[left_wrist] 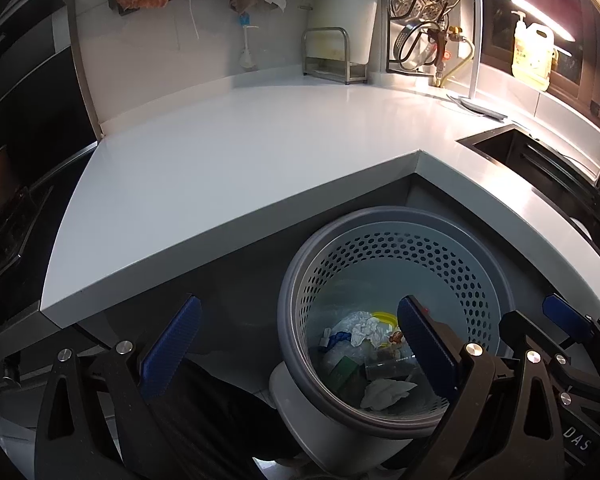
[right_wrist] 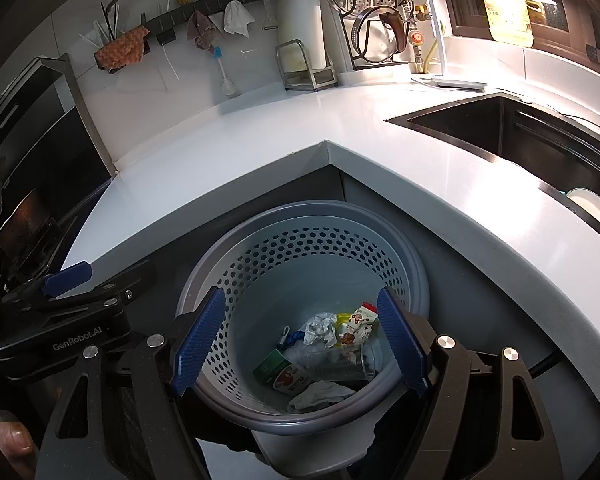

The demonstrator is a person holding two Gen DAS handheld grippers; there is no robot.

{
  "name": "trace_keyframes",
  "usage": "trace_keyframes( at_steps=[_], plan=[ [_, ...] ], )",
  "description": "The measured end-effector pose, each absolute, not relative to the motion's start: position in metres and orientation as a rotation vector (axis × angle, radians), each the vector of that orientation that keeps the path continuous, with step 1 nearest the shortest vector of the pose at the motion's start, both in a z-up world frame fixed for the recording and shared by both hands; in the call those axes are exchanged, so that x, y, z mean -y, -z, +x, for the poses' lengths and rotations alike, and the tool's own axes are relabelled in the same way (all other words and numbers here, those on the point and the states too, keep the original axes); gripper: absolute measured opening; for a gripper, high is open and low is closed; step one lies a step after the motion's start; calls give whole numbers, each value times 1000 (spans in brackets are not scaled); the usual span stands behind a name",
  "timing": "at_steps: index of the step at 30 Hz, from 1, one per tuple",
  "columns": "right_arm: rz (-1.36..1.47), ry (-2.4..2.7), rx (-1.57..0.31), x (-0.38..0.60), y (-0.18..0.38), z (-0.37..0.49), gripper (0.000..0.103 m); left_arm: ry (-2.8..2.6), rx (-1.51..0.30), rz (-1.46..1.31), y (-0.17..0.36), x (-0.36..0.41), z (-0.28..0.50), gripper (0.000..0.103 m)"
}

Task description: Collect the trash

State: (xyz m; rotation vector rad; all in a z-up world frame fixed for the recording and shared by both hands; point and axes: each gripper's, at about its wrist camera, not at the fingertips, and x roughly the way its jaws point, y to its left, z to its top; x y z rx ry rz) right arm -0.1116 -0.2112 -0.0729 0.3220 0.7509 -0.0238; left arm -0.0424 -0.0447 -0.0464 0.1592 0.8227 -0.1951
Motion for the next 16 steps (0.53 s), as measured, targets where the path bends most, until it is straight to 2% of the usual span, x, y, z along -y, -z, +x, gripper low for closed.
trace_keyframes(
  at_steps=[16],
  plan=[
    [323,22,-751,211,74,-111,75,198,-825,167,47,46,-42,97]
  ],
)
